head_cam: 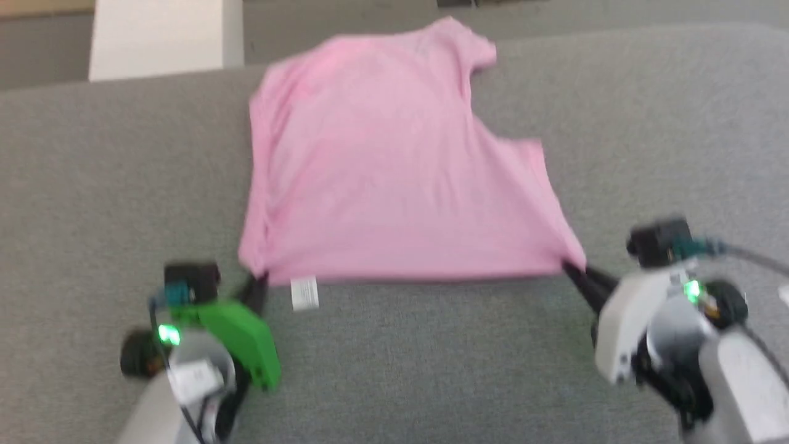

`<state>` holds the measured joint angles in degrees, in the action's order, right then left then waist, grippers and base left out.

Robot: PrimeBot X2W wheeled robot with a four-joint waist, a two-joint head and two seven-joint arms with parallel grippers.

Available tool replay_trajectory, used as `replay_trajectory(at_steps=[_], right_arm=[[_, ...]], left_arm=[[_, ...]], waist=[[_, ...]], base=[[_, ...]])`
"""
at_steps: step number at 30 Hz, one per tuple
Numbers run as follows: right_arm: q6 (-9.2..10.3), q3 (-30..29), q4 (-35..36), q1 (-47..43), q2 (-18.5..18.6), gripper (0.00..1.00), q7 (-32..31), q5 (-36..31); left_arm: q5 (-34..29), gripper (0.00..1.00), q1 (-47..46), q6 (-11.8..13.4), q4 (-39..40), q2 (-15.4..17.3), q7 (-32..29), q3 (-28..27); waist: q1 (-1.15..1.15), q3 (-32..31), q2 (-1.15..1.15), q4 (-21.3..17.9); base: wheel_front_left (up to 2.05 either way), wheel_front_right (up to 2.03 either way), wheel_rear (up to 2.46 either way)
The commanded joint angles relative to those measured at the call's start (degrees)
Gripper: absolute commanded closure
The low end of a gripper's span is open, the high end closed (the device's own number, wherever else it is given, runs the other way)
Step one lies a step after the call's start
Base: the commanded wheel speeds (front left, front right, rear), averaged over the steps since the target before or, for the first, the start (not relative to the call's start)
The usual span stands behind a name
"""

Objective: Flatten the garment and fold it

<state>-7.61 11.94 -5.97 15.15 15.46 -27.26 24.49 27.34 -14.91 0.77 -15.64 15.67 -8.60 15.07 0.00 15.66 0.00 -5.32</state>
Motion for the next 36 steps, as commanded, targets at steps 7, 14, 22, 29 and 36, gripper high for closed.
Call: replay_trajectory(at_steps=[7,14,22,29,36], right_arm=[[0.12,-7.4,9.3,-19.1,-4.8,1.00,-3.1,-4.6],[0.12,-12.8,15.6,-31.7,-9.6,1.00,-10.4,-6.7],[0.12,-15.3,24.5,-38.7,-10.5,1.00,-22.2,-7.4],[0.12,-14.7,30.3,-30.7,-6.9,1.00,-18.0,-9.7],[0.12,-9.6,22.0,-12.4,-0.8,1.00,-12.8,-9.7]], left_arm=[[2.9,1.00,16.4,4.3,8.0,-1.2,-2.7,0.0],[2.6,1.00,26.4,7.6,15.1,0.9,-9.1,1.8],[2.7,1.00,33.8,9.2,26.4,5.5,-18.4,3.8],[1.7,1.00,27.5,9.4,30.8,2.8,-14.9,3.5],[0.5,1.00,16.0,9.2,25.1,-0.9,-10.8,2.7]], waist=[[0.00,-10.7,0.00,2.4],[0.00,-12.3,0.00,3.1],[0.00,-12.7,0.00,3.1],[0.00,-12.2,0.00,3.8],[0.00,-9.7,0.00,5.2]], base=[[0.00,0.00,0.00],[0.00,0.00,0.00],[0.00,0.00,0.00],[0.00,0.00,0.00],[0.00,0.00,0.00]])
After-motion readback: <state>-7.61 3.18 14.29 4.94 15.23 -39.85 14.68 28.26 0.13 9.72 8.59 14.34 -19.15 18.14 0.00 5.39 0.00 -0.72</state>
